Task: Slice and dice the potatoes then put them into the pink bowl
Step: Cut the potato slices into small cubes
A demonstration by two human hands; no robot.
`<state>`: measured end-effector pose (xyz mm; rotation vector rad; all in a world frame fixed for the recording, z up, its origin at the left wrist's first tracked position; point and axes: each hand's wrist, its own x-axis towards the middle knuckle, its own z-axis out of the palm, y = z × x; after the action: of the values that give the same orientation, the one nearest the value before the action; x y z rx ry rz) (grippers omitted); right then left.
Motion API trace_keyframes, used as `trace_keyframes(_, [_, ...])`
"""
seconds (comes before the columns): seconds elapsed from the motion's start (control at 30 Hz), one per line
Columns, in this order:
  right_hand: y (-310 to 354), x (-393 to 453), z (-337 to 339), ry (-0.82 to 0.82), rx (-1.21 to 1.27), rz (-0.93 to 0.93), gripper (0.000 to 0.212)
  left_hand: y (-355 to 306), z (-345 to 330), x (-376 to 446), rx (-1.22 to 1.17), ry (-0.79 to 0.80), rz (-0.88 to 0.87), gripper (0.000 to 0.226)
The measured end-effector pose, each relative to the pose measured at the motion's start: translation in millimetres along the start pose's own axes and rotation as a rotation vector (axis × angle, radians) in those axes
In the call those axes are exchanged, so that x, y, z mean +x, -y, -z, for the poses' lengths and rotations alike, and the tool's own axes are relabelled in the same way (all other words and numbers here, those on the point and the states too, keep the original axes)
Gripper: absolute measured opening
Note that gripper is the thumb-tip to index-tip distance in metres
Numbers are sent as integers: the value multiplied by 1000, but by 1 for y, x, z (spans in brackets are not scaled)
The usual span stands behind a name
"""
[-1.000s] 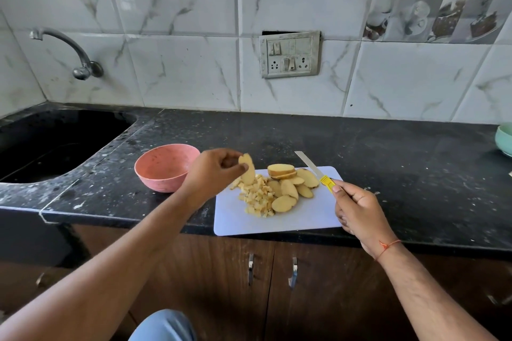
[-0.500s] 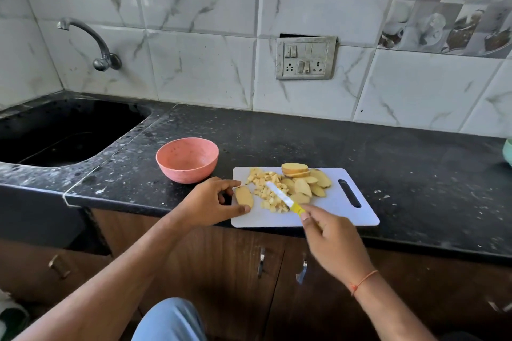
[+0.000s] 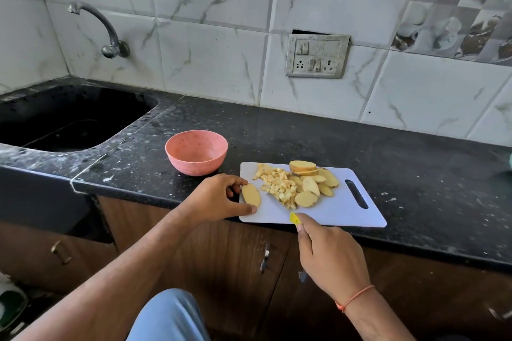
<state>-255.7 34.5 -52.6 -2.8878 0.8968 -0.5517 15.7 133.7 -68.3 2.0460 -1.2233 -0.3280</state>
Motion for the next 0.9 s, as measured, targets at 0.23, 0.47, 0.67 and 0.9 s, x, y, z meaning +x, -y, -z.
trace_keyframes(0.23, [26,17,0,4,66,-4,41,6,4,1,-76,20,22,72])
trace_keyframes(0.47, [43,40,-7,76,52,-1,39,4,-2,-1,-84,-23,38,66])
trace_keyframes(0.67, [50,47,-9,102,22,35,43,6,-4,0,-82,-38,59,67])
trace_keyframes(0.9, [53,55,-8,115,44,42,39,3,-3,2,-83,-27,86,65])
